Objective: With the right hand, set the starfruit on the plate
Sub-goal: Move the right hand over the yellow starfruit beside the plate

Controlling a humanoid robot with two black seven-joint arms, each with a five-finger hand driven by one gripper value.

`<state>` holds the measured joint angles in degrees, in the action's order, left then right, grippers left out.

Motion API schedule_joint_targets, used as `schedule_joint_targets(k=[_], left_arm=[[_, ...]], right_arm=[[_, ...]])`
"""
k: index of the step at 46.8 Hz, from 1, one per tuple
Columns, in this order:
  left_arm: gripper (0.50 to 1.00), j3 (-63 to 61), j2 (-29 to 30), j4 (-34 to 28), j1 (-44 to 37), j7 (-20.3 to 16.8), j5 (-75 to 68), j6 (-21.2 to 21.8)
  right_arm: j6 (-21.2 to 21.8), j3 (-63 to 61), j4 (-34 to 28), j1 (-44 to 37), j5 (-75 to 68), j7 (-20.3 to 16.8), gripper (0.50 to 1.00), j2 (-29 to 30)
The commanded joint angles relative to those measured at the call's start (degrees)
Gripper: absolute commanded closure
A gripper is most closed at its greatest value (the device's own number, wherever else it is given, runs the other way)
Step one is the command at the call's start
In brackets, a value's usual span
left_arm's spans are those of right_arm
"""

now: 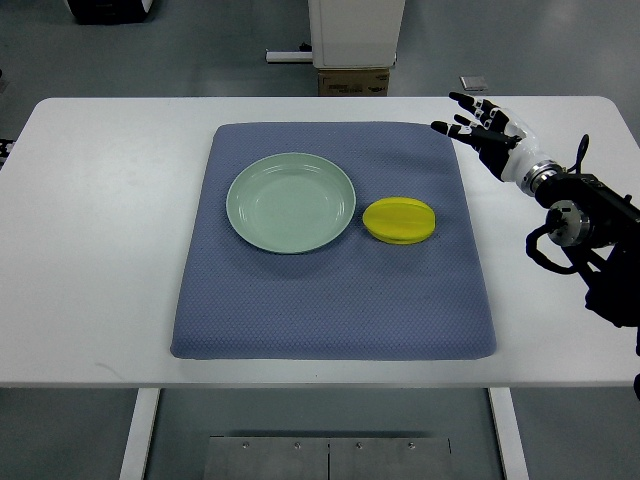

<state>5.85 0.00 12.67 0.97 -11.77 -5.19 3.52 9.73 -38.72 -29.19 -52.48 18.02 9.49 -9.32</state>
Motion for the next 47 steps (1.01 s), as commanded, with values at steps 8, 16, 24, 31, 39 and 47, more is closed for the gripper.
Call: schedule_joint_targets(k=[8, 16, 24, 31, 39, 47], left_arm=[[0.5, 0.04, 0.0, -0.01, 0.0, 0.0, 0.01, -0.01], [0.5, -0.05, 0.0, -0.01, 0.0, 0.0, 0.01, -0.01], [0.5, -0.05, 0.0, -0.01, 0.0, 0.0, 0.01, -0.01], [0.5, 0.04, 0.0, -0.01, 0.0, 0.0, 0.01, -0.01], [0.5, 0.04, 0.0, -0.01, 0.0, 0.0, 0.01, -0.01], [0.5, -0.05, 0.0, -0.01, 0.0, 0.0, 0.01, -0.01]], right_arm=[[1.35, 0.13, 0.01, -0.26, 0.08, -0.08, 0.5, -0.25], [1.61, 0.31, 0.09, -0.52, 0.17, 0.01, 0.5, -0.34], [1.61, 1.8, 0.01, -0.61, 0.26, 0.62, 0.5, -0.17], [1.87, 3.38, 0.01, -1.4, 0.26, 1.06, 0.5, -0.17], [5.21, 5.84, -0.08, -1.66, 0.87, 2.29, 0.5, -0.7], [6.97, 14.09, -0.26, -2.8, 3.95, 8.0, 0.5, -2.01]])
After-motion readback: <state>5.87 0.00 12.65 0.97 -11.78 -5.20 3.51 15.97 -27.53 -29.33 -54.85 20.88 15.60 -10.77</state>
